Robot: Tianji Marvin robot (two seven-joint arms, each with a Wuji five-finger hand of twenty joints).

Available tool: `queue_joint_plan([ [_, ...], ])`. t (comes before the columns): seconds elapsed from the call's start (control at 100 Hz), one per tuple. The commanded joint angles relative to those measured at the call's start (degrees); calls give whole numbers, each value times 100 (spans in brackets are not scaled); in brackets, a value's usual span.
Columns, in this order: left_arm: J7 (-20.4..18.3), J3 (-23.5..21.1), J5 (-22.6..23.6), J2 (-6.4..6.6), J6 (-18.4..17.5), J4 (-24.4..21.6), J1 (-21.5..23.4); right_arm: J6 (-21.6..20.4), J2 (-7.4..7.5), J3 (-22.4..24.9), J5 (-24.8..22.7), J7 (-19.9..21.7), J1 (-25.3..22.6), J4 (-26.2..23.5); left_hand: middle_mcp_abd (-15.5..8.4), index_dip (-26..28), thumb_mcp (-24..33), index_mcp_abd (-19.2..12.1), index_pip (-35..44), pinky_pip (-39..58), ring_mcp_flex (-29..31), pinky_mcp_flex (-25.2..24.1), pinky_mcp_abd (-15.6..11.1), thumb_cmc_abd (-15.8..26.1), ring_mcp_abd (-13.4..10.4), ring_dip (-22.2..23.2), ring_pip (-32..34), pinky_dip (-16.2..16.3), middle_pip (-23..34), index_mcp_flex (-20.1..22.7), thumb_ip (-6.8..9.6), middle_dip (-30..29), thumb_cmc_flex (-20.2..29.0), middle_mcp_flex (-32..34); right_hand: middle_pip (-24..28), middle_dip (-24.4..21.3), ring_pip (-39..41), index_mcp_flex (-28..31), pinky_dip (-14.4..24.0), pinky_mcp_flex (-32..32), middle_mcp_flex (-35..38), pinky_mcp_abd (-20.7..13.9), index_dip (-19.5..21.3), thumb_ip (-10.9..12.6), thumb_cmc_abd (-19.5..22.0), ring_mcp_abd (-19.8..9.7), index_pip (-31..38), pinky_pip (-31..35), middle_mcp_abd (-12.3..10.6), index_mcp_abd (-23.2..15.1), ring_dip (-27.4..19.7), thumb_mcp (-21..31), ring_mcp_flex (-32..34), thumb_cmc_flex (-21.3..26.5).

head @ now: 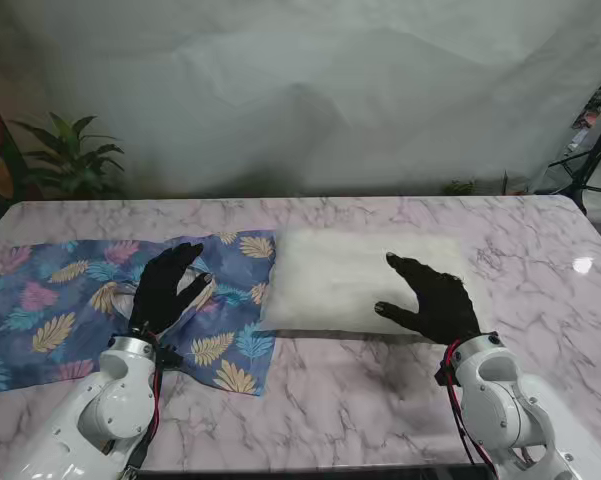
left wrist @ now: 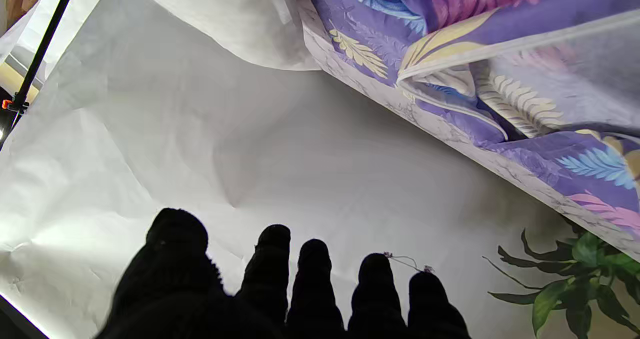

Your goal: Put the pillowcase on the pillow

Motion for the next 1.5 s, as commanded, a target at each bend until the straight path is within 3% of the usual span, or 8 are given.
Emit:
queue_joint_plan([
  [0.0, -101, 35, -10, 1, -7, -61, 25, 27, -6, -3, -4, -21, -50, -20, -55, 54, -109, 27, -139, -221, -134, 9, -135, 26, -103, -68, -74, 49, -56, -33, 80, -109, 50, -216, 48, 21, -277, -1, -27, -48, -123, -152, -129, -150, -39, -124, -131, -134, -16, 111, -169, 83, -73, -400],
  [0.44, -179, 36, -2, 16, 13, -118, 48, 59, 3, -25, 36, 62, -17, 12, 168, 67, -107, 35, -153, -252, -156, 18, -94, -11, -66, -63, -64, 96, -112, -45, 79, -120, 100, -255, 142, 62, -277, 4, 13, -23, -120, -112, -209, -142, 20, -111, -118, -86, 11, 98, -171, 9, -6, -366],
  [0.53, -171, 36, 47, 20, 49, -169, 61, 44, 6, -43, 31, 65, 10, 26, -125, 71, -83, 21, -144, -244, -92, 43, -61, -79, -137, -71, -62, 109, -38, -14, 79, -86, 220, -171, 169, 74, -274, 7, 18, -15, -117, -105, -215, -140, 24, -107, -110, -76, 15, 89, -170, -4, 13, -355],
  [0.65, -332, 25, 120, 55, 192, -343, 105, 72, 12, -74, 11, 102, 36, 34, 115, 56, -72, -38, -185, -241, -204, 53, 44, -263, 142, -82, -84, 128, -151, -102, 65, -155, 450, -288, 191, 82, -272, 9, 27, -1, -107, -84, -219, -139, 82, -101, -101, -59, 15, 90, -169, -26, 30, -360],
  [0.76, -742, -98, 213, 127, 420, -544, 143, 45, 23, -90, 43, 166, 61, 73, 529, 5, -54, -88, -305, -250, -389, 80, 336, -799, 400, 47, 36, 144, -603, -337, 24, -277, 1055, -546, 213, 93, -280, -1, 32, -12, -132, -86, -213, -138, 119, -104, -94, -50, 29, 69, -171, -53, 21, -352],
  [0.99, -2351, -780, 654, 446, 547, -832, 122, -29, 8, -154, 178, 112, 132, 157, 843, -59, -42, -218, -455, -350, -593, -73, 518, -1086, 584, 87, -433, 105, -1120, -674, 46, -356, 1028, -716, 305, 134, -271, 3, 40, 2, -106, -75, -197, -133, 179, -97, -75, -29, 18, 44, -168, -106, 72, -312],
  [1.2, -3080, -1452, 1668, 658, 27, -867, 138, -44, 17, -200, 202, 169, 181, 180, 838, -51, 25, -285, -455, -341, -557, 11, 457, -1017, 554, 167, -435, 88, -1106, -727, 56, -430, 1152, -715, 398, 176, -265, 0, 42, 17, -92, -65, -174, -124, 216, -93, -68, -13, 22, 5, -165, -156, 107, -251],
  [1.49, -4369, -1972, 2535, 904, -669, -839, 152, 2, 20, -190, 214, 209, 174, 163, 1139, -103, 186, -432, -485, -501, -641, 77, 955, -1467, 937, 23, -609, -201, -1229, -885, 42, -991, 1606, -801, 504, 221, -262, -2, 37, 15, -101, -60, -157, -111, 273, -90, -75, 2, 16, -43, -161, -238, 143, -189],
])
